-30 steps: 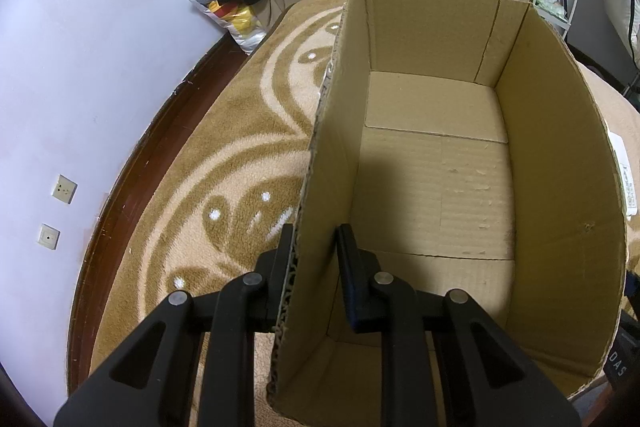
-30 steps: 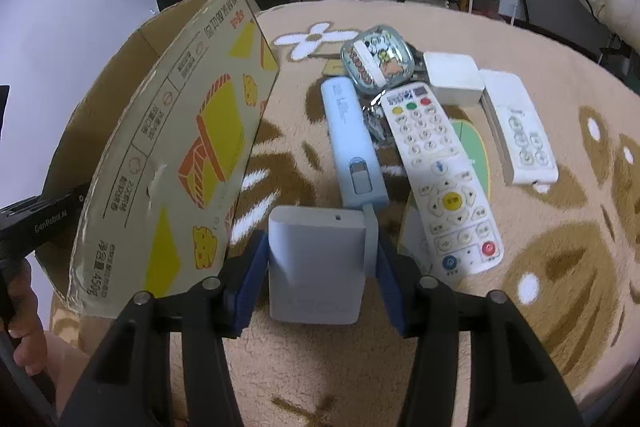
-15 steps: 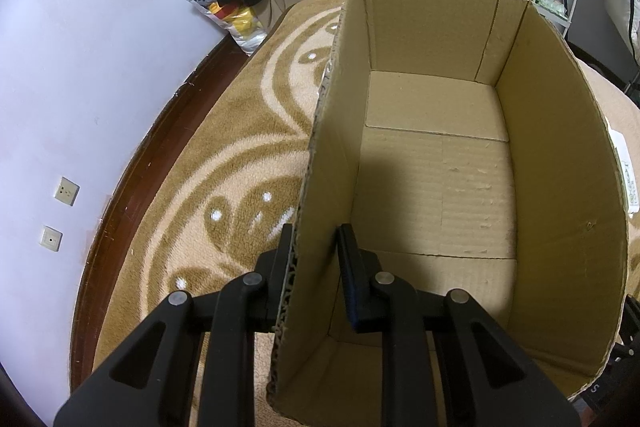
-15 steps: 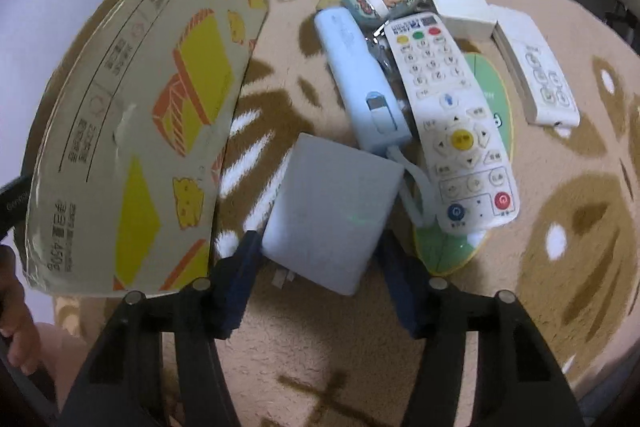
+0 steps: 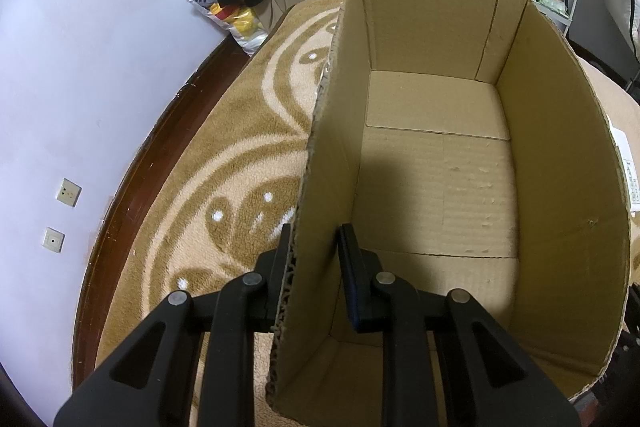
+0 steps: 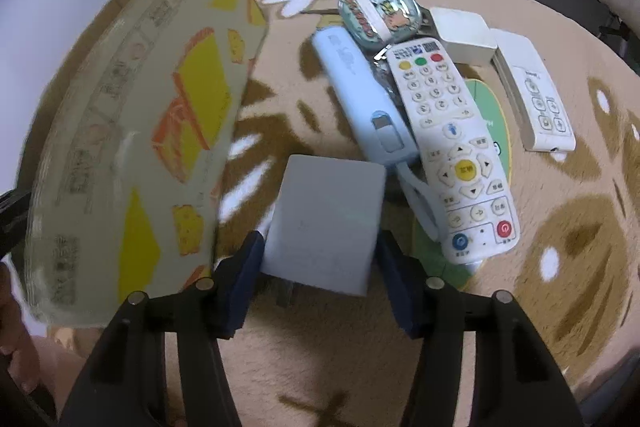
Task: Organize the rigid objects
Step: 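Lift the white charger with the right tool and carry it over the box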
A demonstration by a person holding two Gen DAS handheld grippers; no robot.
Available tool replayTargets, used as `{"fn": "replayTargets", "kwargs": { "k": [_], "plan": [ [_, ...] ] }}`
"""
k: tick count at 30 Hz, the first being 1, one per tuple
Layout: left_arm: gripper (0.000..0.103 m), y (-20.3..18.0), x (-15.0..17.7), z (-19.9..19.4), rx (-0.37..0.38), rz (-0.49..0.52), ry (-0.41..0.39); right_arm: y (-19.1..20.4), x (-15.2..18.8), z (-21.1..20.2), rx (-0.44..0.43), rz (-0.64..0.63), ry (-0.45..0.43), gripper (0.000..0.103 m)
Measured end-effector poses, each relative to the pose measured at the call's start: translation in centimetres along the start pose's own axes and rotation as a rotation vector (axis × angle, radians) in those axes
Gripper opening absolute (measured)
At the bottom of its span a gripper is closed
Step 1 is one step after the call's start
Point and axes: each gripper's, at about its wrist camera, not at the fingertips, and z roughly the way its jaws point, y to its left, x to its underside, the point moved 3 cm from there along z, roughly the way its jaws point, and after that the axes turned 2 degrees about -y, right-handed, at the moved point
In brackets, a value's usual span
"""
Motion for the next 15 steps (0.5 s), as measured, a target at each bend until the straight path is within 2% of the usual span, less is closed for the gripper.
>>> {"fn": "replayTargets", "kwargs": {
  "k": [7,12,15],
  "plan": [
    [0.021,0.0,0.0,0.0,0.000,0.001,0.000,1.5,-1.2,-3.5,-0.020,-0.039,-0.129,0.057],
    [0.021,0.0,0.0,0.0,-0.004,0.006,-0.003,1.1,-1.6,-4.3,0.010,-0.047,-0.179,0.056],
    [0.021,0.0,0.0,0.0,-0.003,0.004,-0.002,0.4,-2.5,-4.8,0.000,-0.029,-0.200,0.056]
  ]
}}
